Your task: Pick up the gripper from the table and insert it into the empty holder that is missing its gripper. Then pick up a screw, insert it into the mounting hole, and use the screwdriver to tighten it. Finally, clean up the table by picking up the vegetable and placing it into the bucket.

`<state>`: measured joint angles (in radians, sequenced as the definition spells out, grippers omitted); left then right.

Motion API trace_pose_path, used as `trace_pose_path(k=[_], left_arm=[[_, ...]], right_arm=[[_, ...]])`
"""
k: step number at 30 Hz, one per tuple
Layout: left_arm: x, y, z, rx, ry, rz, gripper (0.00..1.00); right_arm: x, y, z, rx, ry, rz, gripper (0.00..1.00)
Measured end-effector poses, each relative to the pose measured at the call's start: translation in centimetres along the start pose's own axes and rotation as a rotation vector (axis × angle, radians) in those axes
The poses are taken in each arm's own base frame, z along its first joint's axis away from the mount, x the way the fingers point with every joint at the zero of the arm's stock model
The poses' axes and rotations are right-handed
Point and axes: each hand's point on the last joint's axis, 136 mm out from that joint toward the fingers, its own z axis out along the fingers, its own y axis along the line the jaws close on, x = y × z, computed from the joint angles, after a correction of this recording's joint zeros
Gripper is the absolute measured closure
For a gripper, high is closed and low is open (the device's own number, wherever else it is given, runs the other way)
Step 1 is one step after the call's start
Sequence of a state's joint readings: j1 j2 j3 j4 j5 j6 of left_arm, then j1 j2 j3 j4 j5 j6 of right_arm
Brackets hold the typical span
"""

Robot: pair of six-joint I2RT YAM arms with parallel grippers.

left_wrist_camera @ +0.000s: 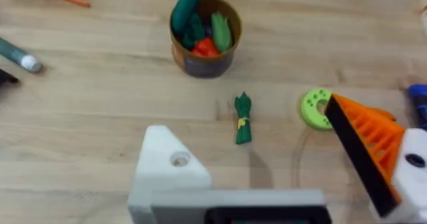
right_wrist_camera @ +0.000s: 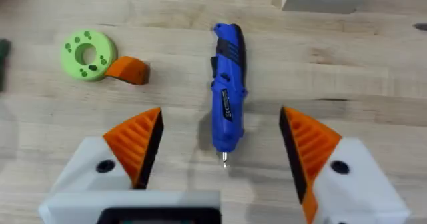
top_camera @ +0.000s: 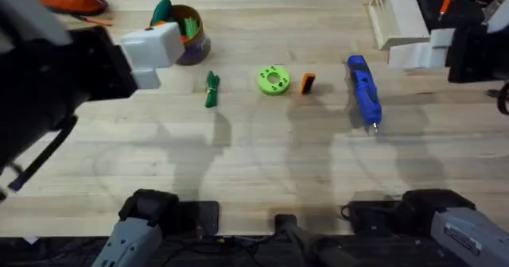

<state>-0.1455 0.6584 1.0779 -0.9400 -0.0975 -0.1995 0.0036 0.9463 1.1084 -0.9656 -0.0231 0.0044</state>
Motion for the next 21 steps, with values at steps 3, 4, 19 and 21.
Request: trace_pose_path(k=[3, 4, 19, 21], left_arm=[[-0.4, 0.1, -1.8, 0.013, -0.062, -0.011, 0.004], [-0.4, 0.1, -2.3, 0.016, -0.074, -0.014, 0.004], [0.7, -0.4, -1.9, 0.055, -0.073, 0.020, 0.002], [0.5, -0.7, -0.6, 0.065, -0.106, 0.053, 0.003]], right_arm=[[0.0, 0.0, 0.0, 0.000, 0.000, 0.000, 0.008], [0.0, 0.0, 0.0, 0.000, 0.000, 0.000, 0.008], [0.0, 0.0, 0.0, 0.000, 0.000, 0.000, 0.009], [0.0, 0.0, 0.0, 0.000, -0.001, 0.000, 0.009]])
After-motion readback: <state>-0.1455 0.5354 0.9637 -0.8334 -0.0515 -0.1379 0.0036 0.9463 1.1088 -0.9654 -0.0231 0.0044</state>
